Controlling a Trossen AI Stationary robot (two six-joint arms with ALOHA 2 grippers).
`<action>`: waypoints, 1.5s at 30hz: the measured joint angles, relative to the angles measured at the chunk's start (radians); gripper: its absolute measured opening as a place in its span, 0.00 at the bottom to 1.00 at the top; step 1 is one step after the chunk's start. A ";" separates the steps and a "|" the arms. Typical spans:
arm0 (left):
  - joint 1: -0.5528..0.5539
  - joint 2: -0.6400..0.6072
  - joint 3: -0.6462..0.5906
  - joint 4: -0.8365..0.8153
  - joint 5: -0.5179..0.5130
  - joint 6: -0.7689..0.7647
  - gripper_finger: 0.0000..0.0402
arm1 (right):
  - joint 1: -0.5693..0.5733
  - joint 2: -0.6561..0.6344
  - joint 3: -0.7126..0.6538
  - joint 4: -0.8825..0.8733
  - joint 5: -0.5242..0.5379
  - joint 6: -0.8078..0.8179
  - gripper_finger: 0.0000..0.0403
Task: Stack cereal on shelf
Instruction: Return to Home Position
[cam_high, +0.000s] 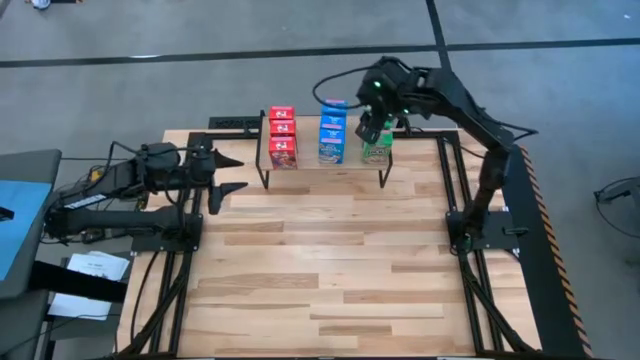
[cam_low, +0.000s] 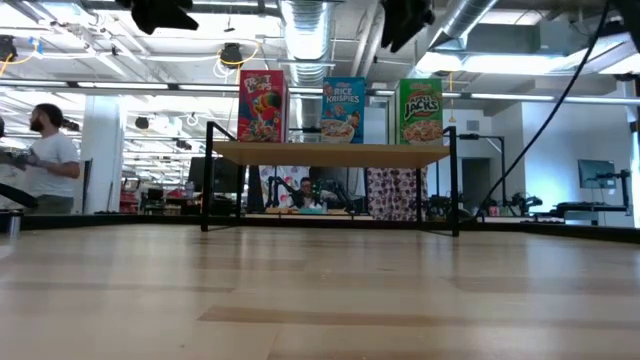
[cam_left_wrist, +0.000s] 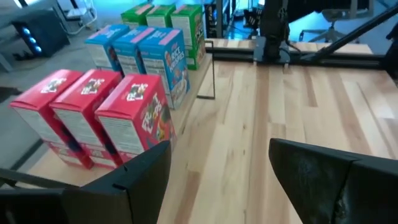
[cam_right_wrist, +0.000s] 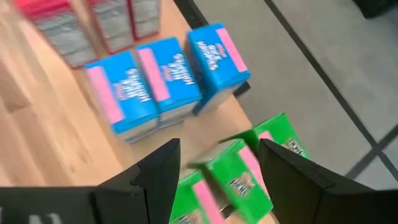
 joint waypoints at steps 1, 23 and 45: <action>0.000 -0.008 -0.003 0.001 0.000 -0.005 0.65 | 0.013 -0.017 -0.010 0.003 0.000 0.006 0.59; 0.000 -0.417 -0.481 0.310 -0.023 -0.039 0.65 | 0.260 -0.677 -1.126 0.890 -0.039 0.059 0.59; 0.000 -0.535 -0.700 0.440 0.041 -0.045 0.65 | 0.346 -0.932 -1.727 1.405 -0.109 0.197 0.59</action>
